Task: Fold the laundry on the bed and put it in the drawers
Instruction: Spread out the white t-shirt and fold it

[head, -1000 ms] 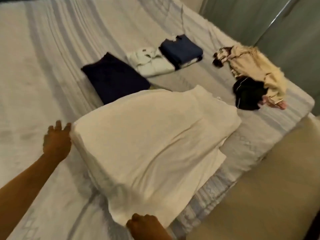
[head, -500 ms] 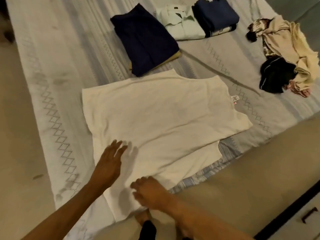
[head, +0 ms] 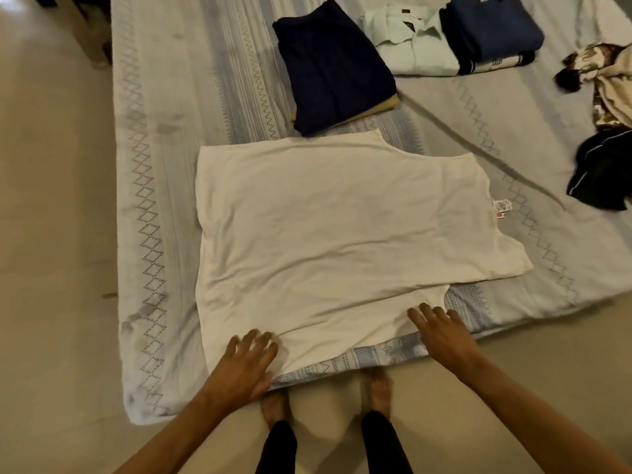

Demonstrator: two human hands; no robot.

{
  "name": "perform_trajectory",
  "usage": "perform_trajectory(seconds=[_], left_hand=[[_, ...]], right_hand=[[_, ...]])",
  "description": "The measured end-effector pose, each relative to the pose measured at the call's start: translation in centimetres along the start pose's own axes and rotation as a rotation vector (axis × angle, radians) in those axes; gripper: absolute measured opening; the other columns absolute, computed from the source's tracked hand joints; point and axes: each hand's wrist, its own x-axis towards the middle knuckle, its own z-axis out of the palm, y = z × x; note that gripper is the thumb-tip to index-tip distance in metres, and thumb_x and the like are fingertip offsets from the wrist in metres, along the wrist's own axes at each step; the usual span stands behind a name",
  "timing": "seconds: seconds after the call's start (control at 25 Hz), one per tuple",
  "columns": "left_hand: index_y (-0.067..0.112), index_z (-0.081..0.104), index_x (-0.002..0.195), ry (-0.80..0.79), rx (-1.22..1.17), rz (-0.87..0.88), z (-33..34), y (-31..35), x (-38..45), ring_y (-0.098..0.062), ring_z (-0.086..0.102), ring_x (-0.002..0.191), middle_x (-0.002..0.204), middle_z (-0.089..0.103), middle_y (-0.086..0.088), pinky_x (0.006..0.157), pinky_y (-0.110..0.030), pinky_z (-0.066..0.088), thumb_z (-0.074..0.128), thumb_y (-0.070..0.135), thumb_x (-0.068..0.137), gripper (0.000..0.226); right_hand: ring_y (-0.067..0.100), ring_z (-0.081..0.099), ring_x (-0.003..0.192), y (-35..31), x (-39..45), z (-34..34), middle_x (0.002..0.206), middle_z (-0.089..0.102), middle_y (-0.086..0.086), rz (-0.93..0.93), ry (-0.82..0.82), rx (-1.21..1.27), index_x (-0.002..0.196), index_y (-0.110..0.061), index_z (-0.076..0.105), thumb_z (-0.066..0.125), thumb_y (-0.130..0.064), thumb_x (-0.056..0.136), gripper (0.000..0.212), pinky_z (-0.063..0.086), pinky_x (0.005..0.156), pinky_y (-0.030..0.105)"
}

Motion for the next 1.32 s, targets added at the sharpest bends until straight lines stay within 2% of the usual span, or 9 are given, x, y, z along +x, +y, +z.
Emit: perform_trajectory(seconds=[0.12,0.36,0.56,0.68,0.76,0.92,1.16,1.24,1.32], left_hand=[[0.012,0.063,0.134,0.091,0.115,-0.079,1.2,0.6,0.1,-0.043,0.058,0.124,0.142,0.058,-0.017,0.097,-0.066,0.047,0.060,0.050,0.087,0.060],[0.009,0.057,0.105,0.206,0.120,-0.249,0.7,4.2,1.8,-0.037,0.065,0.076,0.092,0.062,-0.017,0.080,-0.058,0.050,0.047,0.026,0.093,0.023],[0.013,0.064,0.126,0.300,0.075,-0.270,1.3,8.9,4.0,-0.040,0.062,0.104,0.127,0.062,-0.016,0.095,-0.068,0.039,0.063,0.067,0.077,0.073],[0.013,0.056,0.129,0.283,0.032,-0.258,2.2,10.1,5.4,-0.043,0.064,0.106,0.130,0.061,-0.018,0.093,-0.069,0.046,0.070,0.034,0.082,0.053],[0.011,0.055,0.129,0.272,0.020,-0.250,2.9,9.6,5.2,-0.045,0.065,0.102,0.128,0.062,-0.019,0.088,-0.068,0.050,0.085,0.003,0.060,0.076],[0.009,0.055,0.119,0.371,0.087,-0.231,2.8,6.3,2.9,-0.041,0.064,0.085,0.108,0.065,-0.019,0.076,-0.057,0.057,0.083,-0.016,0.049,0.079],[0.007,0.071,0.105,0.334,-0.107,-0.506,3.4,-0.4,-3.7,-0.035,0.065,0.074,0.095,0.070,-0.013,0.060,-0.044,0.056,0.081,-0.019,0.052,0.060],[0.011,0.077,0.101,0.353,-0.234,-0.564,3.7,-2.3,-6.1,-0.035,0.072,0.082,0.099,0.076,-0.010,0.071,-0.039,0.057,0.076,-0.025,0.061,0.054],[0.019,0.080,0.096,0.408,-0.329,-0.543,3.2,-3.9,-8.5,-0.018,0.074,0.087,0.096,0.079,0.002,0.089,-0.017,0.049,0.077,-0.021,0.069,0.048]], right_hand=[[0.035,0.061,0.082,1.5,1.3,0.8,0.103,0.061,0.014,-0.147,0.156,-0.072,0.117,-0.007,0.056,0.067,0.006,0.068,0.052,0.053,0.071,0.050],[0.031,0.061,0.074,4.5,3.5,2.3,0.085,0.061,0.010,-0.206,0.300,-0.006,0.098,-0.007,0.066,0.073,0.008,0.067,0.035,0.054,0.074,0.049],[0.028,0.061,0.075,6.0,0.4,4.6,0.086,0.063,0.007,-0.389,0.476,0.043,0.098,-0.011,0.069,0.047,-0.004,0.080,0.029,0.052,0.080,0.045],[0.029,0.061,0.083,6.1,-2.3,7.1,0.095,0.063,0.008,-0.440,0.460,-0.029,0.109,-0.012,0.066,0.041,-0.003,0.078,0.041,0.054,0.090,0.048],[0.029,0.061,0.085,6.0,-3.0,7.8,0.096,0.061,0.007,-0.416,0.401,-0.050,0.111,-0.013,0.064,0.048,-0.001,0.073,0.043,0.051,0.093,0.049],[0.031,0.061,0.083,4.4,-3.0,6.4,0.092,0.060,0.009,-0.232,0.343,-0.032,0.103,-0.013,0.064,0.074,0.004,0.053,0.053,0.051,0.088,0.054],[0.031,0.064,0.090,3.3,-2.9,5.6,0.094,0.064,0.008,-0.146,0.310,0.031,0.099,-0.012,0.066,0.071,0.006,0.056,0.047,0.044,0.100,0.052],[0.028,0.064,0.097,4.0,-3.7,5.4,0.098,0.066,0.006,-0.159,0.284,0.092,0.100,-0.014,0.067,0.072,0.007,0.053,0.052,0.038,0.106,0.047],[0.023,0.061,0.099,4.9,-4.4,4.8,0.099,0.067,0.002,-0.191,0.266,0.157,0.101,-0.019,0.063,0.072,0.006,0.051,0.057,0.036,0.107,0.043]])
